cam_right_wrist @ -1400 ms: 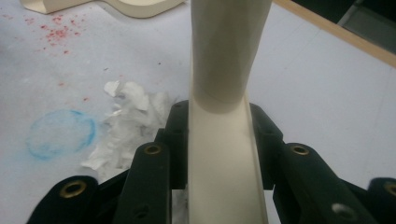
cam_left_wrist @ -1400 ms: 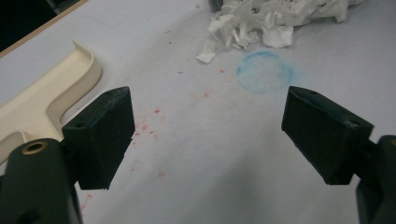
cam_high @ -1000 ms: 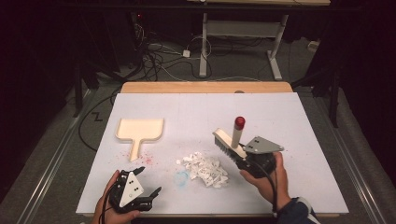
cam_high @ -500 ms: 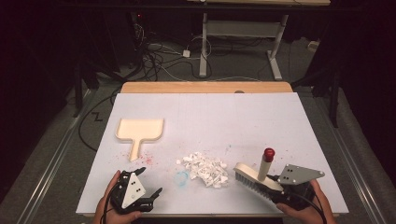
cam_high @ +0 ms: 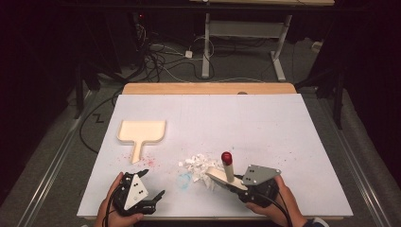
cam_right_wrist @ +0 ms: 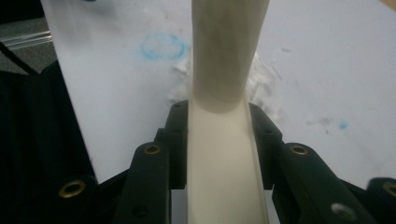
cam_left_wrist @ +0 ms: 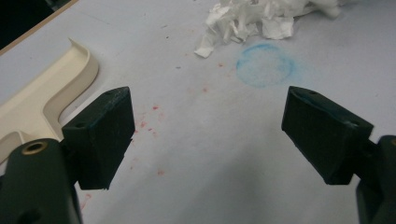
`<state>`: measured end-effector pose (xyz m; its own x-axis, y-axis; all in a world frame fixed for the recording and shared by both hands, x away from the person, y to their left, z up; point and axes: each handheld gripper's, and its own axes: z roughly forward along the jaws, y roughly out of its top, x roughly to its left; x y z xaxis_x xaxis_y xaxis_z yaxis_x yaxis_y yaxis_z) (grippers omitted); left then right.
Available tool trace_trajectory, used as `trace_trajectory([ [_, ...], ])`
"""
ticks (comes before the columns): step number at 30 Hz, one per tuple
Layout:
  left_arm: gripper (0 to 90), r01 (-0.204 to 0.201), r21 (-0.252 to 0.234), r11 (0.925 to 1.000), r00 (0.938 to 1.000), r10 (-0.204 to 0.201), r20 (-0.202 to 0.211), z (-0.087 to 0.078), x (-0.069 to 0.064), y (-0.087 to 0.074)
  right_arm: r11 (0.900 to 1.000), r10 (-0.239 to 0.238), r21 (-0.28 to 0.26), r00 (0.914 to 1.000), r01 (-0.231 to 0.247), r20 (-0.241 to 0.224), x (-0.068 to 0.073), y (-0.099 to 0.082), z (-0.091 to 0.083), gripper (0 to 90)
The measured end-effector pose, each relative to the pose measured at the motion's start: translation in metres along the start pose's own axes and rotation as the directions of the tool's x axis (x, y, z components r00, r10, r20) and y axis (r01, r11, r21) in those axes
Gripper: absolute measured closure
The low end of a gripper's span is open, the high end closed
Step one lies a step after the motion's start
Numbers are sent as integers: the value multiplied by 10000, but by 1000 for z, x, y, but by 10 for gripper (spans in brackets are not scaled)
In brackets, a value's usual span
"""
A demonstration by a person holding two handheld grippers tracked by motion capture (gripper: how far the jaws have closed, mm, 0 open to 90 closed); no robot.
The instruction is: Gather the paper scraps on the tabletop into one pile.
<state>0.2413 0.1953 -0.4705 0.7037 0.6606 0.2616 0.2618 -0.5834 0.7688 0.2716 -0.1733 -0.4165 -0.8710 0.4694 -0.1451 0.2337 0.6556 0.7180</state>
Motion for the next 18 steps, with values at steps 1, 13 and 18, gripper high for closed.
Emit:
trace_trajectory([
  [1,163,-5,15,10000,10000,5,8,0,0,0,10000,0,-79,10000,1,57,0,4,4,680],
  [13,163,-133,62,9999,9999,132,63,1,-2,0,9960,-49,-889,9997,69,226,-6,9,-23,679],
  [18,163,-153,105,9998,9999,152,52,2,-3,1,9916,325,-1272,9970,-233,704,-13,5,-45,679],
])
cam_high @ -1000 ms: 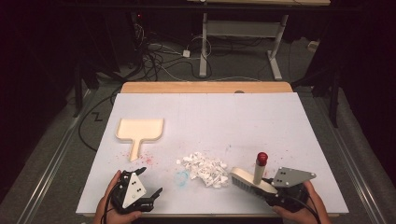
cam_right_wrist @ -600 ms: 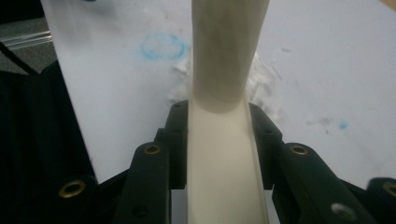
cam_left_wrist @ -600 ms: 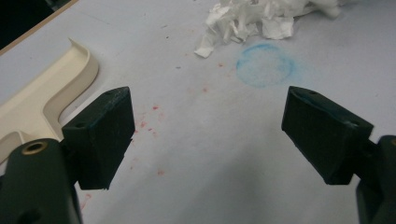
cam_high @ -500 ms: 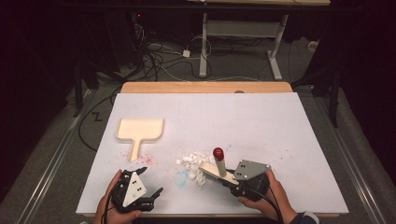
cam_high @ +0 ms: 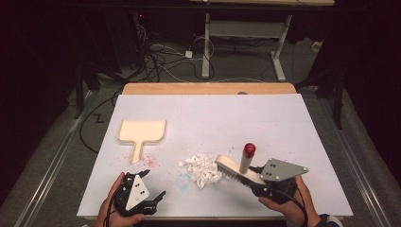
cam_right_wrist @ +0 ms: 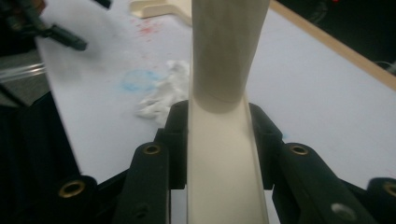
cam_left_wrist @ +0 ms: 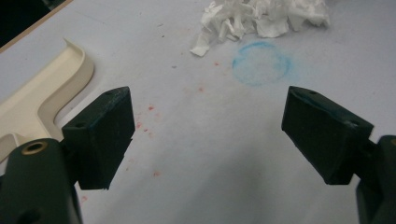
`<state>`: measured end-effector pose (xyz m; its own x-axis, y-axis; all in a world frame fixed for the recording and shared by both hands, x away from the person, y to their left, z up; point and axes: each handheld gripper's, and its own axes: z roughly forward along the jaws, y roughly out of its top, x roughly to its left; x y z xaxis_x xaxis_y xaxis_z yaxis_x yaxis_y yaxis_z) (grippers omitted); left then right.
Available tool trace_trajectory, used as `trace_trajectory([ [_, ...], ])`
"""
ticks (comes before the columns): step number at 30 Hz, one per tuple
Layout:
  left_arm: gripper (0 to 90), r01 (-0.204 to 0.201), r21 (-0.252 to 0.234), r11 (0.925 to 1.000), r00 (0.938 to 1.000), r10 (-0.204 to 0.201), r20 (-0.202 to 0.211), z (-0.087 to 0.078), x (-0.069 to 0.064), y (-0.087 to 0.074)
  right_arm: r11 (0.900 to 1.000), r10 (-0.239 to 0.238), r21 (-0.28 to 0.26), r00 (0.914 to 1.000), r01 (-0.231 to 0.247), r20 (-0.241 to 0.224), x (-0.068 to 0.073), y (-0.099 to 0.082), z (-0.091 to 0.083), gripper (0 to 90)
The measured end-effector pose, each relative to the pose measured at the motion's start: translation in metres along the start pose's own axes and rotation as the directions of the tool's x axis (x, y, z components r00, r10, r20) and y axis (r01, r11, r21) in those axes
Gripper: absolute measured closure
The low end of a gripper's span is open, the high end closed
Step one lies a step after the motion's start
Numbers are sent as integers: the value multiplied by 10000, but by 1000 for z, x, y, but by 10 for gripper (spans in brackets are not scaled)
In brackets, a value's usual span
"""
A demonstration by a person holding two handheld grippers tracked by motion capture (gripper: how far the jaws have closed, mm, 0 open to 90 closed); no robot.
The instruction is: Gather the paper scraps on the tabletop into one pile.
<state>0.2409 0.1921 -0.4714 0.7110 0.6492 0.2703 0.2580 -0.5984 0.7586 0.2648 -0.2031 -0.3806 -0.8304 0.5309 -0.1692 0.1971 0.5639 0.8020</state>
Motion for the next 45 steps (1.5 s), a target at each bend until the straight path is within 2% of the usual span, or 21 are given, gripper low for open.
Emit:
trace_trajectory([
  [3,163,-39,-16,10000,10000,39,-10,-1,0,0,9986,516,-149,9969,-508,593,-14,-4,-9,679],
  [5,163,28,-29,10000,10000,-28,-21,-1,1,-1,9964,843,-132,9881,-833,1288,-23,-9,-13,679],
  [7,163,28,-10,10000,10000,-28,-14,-1,1,-1,9945,996,94,9725,-1038,2104,-33,-17,-13,679],
  [10,163,8,9,10000,10000,-8,-11,-1,1,-1,9886,1421,118,9573,-1498,2516,-45,-28,-10,679],
  [12,163,-10,27,10000,10000,10,-2,-1,1,-1,9862,1444,300,9344,-1629,3255,-51,-32,-6,679],
  [13,163,-30,43,10000,10000,30,-3,-1,1,-1,9857,1417,364,9263,-1645,3491,-53,-34,-4,679],
  [16,163,-21,50,10000,10000,21,16,1,0,0,9821,1679,176,9134,-1877,3707,-62,-39,6,679],
  [19,163,-37,53,10000,10000,37,33,2,0,0,9777,1823,228,8974,-2088,4019,-70,-43,24,679],
  [20,163,-36,55,10000,10000,35,35,2,0,0,9770,1828,267,8960,-2114,4046,-71,-43,30,679],
  [22,163,-25,57,10000,10000,24,45,2,0,0,9747,1839,431,8969,-2192,4023,-70,-44,43,679],
  [24,163,-1,49,10000,10000,1,55,2,1,-1,9753,1838,425,9030,-2168,3883,-65,-40,54,679],
  [25,163,15,43,10000,10000,-15,64,2,1,-1,9778,1673,512,9036,-2034,3943,-60,-36,59,679],
  [26,163,20,35,10000,10000,-20,65,2,1,-1,9809,1530,511,9071,-1875,3922,-55,-33,64,679],
  [28,163,-5,19,10000,10000,5,65,1,1,-1,9786,1762,385,9196,-2022,3512,-47,-26,75,678],
  [29,163,-13,-7,10000,10000,13,61,1,0,0,9798,1653,483,9210,-1943,3529,-41,-23,80,677],
  [31,163,-11,-30,10000,10000,11,77,1,0,0,9854,1303,591,9304,-1598,3425,-30,-17,92,675],
  [34,163,17,-25,10000,9999,-17,104,2,0,0,9892,1041,635,9376,-1323,3318,-18,-10,101,674],
  [36,163,3,-38,10000,9999,-3,117,2,0,0,9906,1006,567,9451,-1241,3109,-12,-5,105,675],
  [39,163,-1,-65,10000,9999,2,106,2,0,0,9903,1264,222,9555,-1372,2666,-5,2,105,679],
  [40,163,-4,-72,10000,9999,4,105,2,0,0,9917,1177,201,9589,-1271,2583,-4,4,104,679],
  [45,163,-34,-37,10000,9999,34,115,2,0,0,9915,1299,-254,9630,-1275,2361,-5,11,89,679],
])
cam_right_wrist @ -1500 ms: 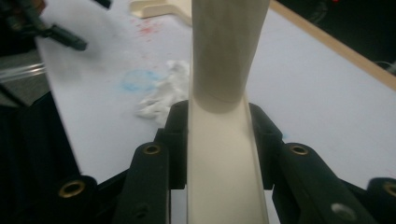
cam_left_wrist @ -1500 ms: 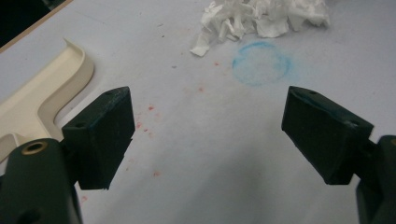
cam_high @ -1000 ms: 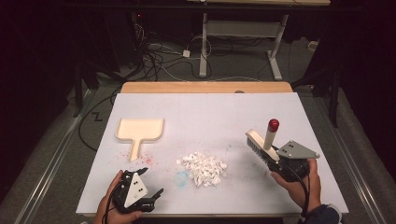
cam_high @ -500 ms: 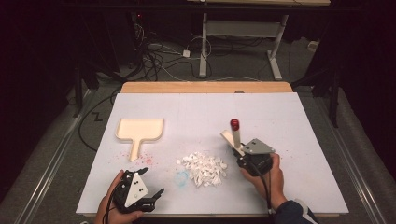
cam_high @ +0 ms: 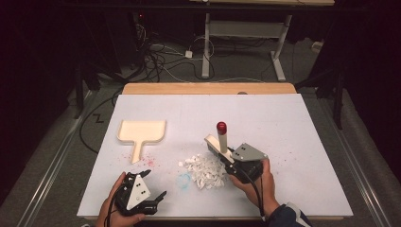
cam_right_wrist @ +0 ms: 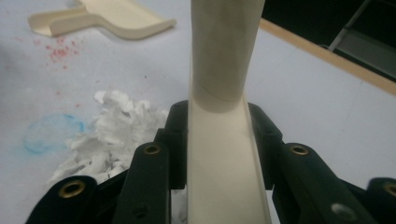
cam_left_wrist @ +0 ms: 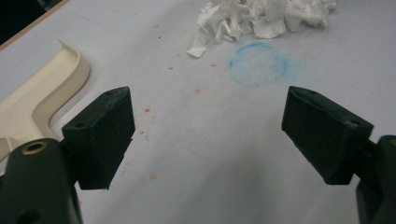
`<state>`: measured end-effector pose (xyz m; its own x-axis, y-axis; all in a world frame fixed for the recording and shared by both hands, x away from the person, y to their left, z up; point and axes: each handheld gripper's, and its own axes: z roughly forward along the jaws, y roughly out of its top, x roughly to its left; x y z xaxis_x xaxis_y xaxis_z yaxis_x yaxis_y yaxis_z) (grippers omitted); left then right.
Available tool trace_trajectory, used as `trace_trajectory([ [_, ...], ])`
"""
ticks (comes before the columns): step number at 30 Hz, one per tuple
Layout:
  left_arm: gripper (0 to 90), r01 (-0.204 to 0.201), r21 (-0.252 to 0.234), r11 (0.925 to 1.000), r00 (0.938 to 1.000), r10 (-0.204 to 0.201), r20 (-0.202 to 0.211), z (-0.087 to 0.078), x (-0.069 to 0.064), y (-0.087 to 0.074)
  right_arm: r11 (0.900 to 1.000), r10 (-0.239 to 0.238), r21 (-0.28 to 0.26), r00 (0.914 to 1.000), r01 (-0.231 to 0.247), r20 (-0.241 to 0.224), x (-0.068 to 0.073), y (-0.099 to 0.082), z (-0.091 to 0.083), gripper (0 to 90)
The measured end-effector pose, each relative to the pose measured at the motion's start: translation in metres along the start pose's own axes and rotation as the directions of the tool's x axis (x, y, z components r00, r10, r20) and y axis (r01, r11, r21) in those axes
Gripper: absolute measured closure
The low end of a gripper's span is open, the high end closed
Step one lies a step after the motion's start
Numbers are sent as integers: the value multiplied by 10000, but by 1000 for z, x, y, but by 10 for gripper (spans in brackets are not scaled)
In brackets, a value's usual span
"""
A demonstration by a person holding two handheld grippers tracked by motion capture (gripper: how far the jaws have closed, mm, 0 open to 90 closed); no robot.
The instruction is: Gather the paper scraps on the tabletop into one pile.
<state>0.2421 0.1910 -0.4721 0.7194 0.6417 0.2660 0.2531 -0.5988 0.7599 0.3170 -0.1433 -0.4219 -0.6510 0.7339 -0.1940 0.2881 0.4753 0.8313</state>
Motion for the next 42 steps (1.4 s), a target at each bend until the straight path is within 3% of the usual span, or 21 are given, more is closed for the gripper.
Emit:
trace_trajectory([
  [5,163,49,-43,10000,10000,-49,-67,-1,1,0,9974,-6,-714,9993,-21,-380,-7,9,-27,679],
  [8,163,86,-62,9999,9999,-87,-131,-2,2,-1,9936,-224,-1122,9920,84,-1241,-6,11,-43,679],
  [9,163,108,-89,9999,9998,-109,-160,-3,3,-1,9920,-407,-1249,9855,201,-1648,-4,11,-48,679],
  [11,163,184,-135,9997,9993,-188,-321,-5,4,-1,9896,-692,-1397,9659,348,-2493,3,11,-53,679],
  [13,163,366,-249,9990,9981,-378,-495,-8,7,-2,9889,-940,-1388,9479,535,-3043,11,9,-54,678],
  [16,163,715,-471,9963,9941,-750,-783,-12,12,-3,9897,-1231,-1165,9106,833,-3946,26,6,-48,679],
  [18,163,786,-553,9954,9926,-833,-882,-14,14,-4,9891,-1403,-1018,8884,1061,-4371,36,2,-41,679],
  [19,163,787,-569,9953,9925,-836,-893,-15,14,-4,9883,-1516,-884,8726,1246,-4643,41,-1,-35,679],
  [22,163,767,-584,9953,9928,-817,-878,-14,14,-4,9827,-1848,-849,8475,1644,-4976,49,-7,-22,679],
  [24,163,766,-572,9954,9929,-814,-868,-14,14,-3,9834,-1779,-647,8320,1694,-5255,51,-10,-12,679],
  [27,163,756,-568,9955,9934,-802,-822,-13,14,-3,9827,-1843,-853,8268,1642,-5315,48,-11,-1,679],
  [31,163,719,-555,9959,9942,-760,-759,-12,13,-3,9780,-2085,-961,8518,1852,-4805,37,-6,10,678],
  [37,163,613,-413,9973,9956,-640,-685,-9,11,-3,9818,-1897,-849,8932,1698,-4076,15,-2,19,679],
  [42,163,556,-329,9979,9961,-577,-661,-7,10,-2,9840,-1681,-1238,8958,1277,-4115,1,4,7,679],
])
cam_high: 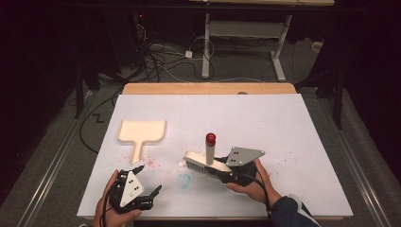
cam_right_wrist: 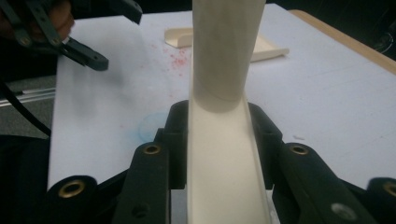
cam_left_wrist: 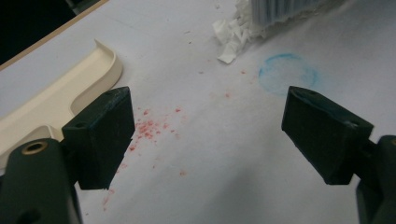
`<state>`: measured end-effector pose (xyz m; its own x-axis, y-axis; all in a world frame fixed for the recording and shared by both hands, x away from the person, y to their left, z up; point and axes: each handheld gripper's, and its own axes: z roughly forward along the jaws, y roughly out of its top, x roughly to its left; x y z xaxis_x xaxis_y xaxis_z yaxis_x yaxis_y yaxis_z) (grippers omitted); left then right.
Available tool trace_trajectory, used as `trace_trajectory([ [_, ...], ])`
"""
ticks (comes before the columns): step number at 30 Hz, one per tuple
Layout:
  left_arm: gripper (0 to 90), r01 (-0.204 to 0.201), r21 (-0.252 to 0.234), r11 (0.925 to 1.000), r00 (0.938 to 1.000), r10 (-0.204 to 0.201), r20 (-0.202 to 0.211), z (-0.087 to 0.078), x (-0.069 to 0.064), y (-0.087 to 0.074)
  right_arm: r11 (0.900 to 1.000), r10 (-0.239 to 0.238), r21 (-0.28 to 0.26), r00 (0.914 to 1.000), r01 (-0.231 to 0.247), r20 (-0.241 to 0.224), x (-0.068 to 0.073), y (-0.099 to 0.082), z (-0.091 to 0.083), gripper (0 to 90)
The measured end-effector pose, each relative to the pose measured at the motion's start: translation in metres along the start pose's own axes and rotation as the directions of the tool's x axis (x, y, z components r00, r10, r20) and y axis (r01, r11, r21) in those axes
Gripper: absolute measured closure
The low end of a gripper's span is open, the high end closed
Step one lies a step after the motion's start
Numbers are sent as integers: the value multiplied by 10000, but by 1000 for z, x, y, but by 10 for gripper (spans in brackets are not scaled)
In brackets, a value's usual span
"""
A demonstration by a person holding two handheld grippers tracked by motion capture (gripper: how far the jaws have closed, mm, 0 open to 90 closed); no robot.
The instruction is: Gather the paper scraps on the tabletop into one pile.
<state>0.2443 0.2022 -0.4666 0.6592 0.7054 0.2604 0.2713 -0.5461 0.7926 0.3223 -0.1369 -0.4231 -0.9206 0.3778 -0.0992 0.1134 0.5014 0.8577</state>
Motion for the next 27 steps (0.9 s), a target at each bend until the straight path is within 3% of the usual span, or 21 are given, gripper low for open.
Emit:
trace_trajectory([
  [7,163,-90,13,10000,9999,90,59,0,-3,1,9989,69,-464,9999,-63,129,6,9,-42,678],
  [9,163,-113,59,9999,9999,112,101,1,-4,1,9991,51,-427,9993,-35,371,8,10,-57,678],
  [16,163,-229,172,9996,9997,227,119,2,-6,2,9981,557,-305,9933,-529,1015,6,-9,-112,678],
  [19,163,-371,230,9990,9993,369,112,3,-8,3,9968,783,60,9864,-801,1447,3,-19,-123,678],
  [22,163,-371,286,9989,9992,366,162,5,-9,3,9907,1137,466,9650,-1281,2363,3,-30,-128,679],
  [24,163,-425,342,9985,9989,418,229,6,-9,3,9825,1349,842,9461,-1663,2943,3,-39,-125,679],
  [27,163,-477,343,9983,9985,468,280,6,-10,3,9719,1259,1591,9542,-1735,2714,5,-45,-116,679],
])
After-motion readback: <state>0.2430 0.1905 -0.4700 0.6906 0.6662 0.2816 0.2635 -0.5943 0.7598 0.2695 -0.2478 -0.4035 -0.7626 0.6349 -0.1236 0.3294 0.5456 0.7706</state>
